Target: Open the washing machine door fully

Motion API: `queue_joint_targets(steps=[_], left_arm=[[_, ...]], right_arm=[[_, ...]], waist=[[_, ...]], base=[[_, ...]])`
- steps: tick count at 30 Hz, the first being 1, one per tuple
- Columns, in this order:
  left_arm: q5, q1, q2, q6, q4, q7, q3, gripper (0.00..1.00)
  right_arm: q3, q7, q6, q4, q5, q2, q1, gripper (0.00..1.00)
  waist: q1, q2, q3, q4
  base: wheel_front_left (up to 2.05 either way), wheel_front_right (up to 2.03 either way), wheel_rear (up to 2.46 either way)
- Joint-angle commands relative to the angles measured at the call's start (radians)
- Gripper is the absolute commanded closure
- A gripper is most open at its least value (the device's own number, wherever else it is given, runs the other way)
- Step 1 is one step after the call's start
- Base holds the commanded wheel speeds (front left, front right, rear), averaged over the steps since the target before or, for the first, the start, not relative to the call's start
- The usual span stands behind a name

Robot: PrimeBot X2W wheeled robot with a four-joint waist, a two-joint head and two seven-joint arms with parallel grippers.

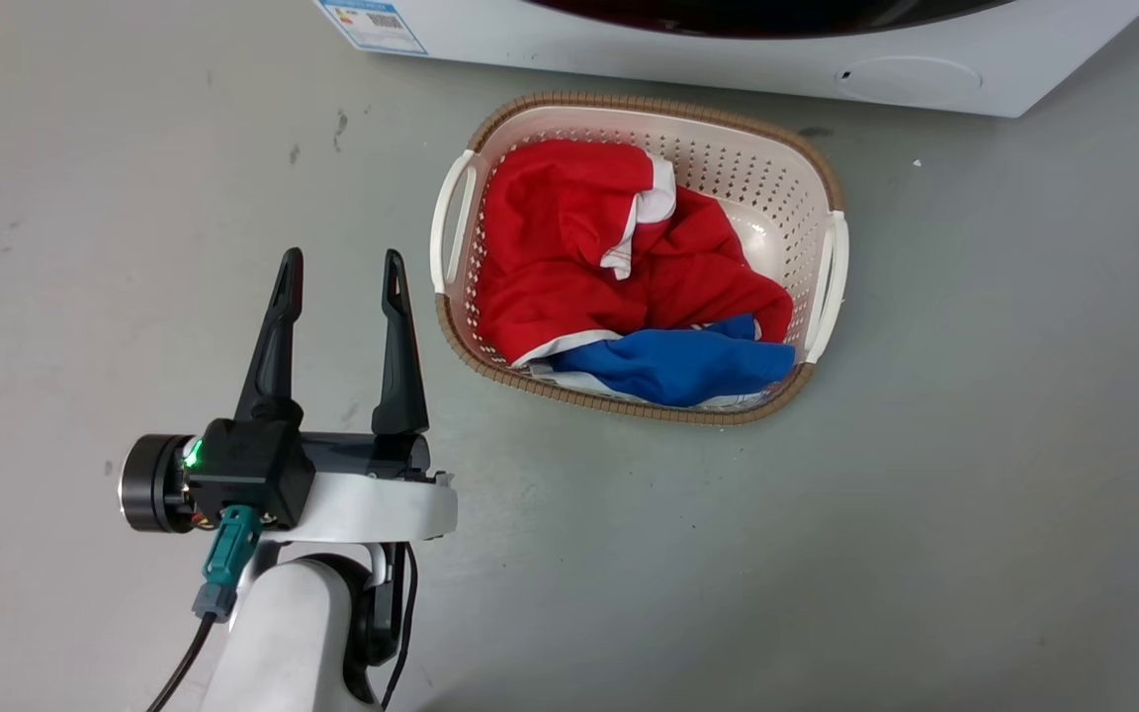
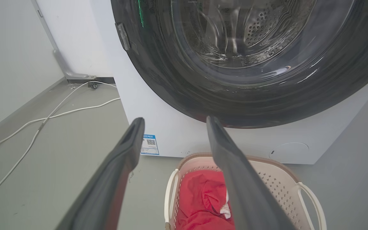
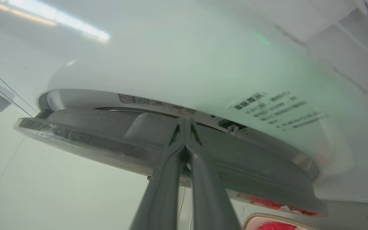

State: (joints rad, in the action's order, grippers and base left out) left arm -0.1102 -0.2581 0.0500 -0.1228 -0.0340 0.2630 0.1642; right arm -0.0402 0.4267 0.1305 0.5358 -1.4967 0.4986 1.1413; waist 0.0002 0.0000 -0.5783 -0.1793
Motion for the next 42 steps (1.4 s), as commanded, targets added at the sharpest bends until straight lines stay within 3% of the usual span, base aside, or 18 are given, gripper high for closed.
queue_joint_targets(steps=[1, 8, 18, 26, 42], left_arm=[[-0.006, -0.015, 0.001, -0.004, -0.002, 0.003, 0.004, 0.0], [-0.015, -0.022, 0.001, -0.011, 0.002, 0.003, 0.009, 0.0], [-0.013, -0.008, 0.001, -0.018, 0.007, 0.003, -0.002, 0.0], [-0.006, 0.002, 0.001, -0.006, 0.018, 0.003, -0.011, 0.0], [0.009, 0.061, 0.001, 0.001, 0.029, 0.003, -0.031, 0.0]], right_arm=[[-0.013, 0.006, 0.0, 0.01, 0.017, -0.009, 0.029, 1.0], [-0.053, 0.041, 0.001, 0.034, 0.043, -0.037, 0.052, 1.0], [-0.064, 0.086, 0.001, -0.035, 0.024, -0.043, -0.058, 1.0], [-0.085, 0.133, 0.002, -0.153, 0.004, -0.05, -0.167, 1.0], [-0.114, 0.166, 0.002, -0.449, -0.047, -0.072, -0.533, 1.0]], waist=[[-0.0002, 0.0, -0.009, -0.005], [-0.0002, 0.0, -0.018, -0.011], [-0.0002, 0.0, 0.007, 0.014], [-0.0002, 0.0, 0.038, 0.033], [-0.0002, 0.0, 0.153, 0.044]], base=[[0.0, 0.0, 0.0], [0.0, 0.0, 0.0], [0.0, 0.0, 0.0], [0.0, 0.0, 0.0], [0.0, 0.0, 0.0]])
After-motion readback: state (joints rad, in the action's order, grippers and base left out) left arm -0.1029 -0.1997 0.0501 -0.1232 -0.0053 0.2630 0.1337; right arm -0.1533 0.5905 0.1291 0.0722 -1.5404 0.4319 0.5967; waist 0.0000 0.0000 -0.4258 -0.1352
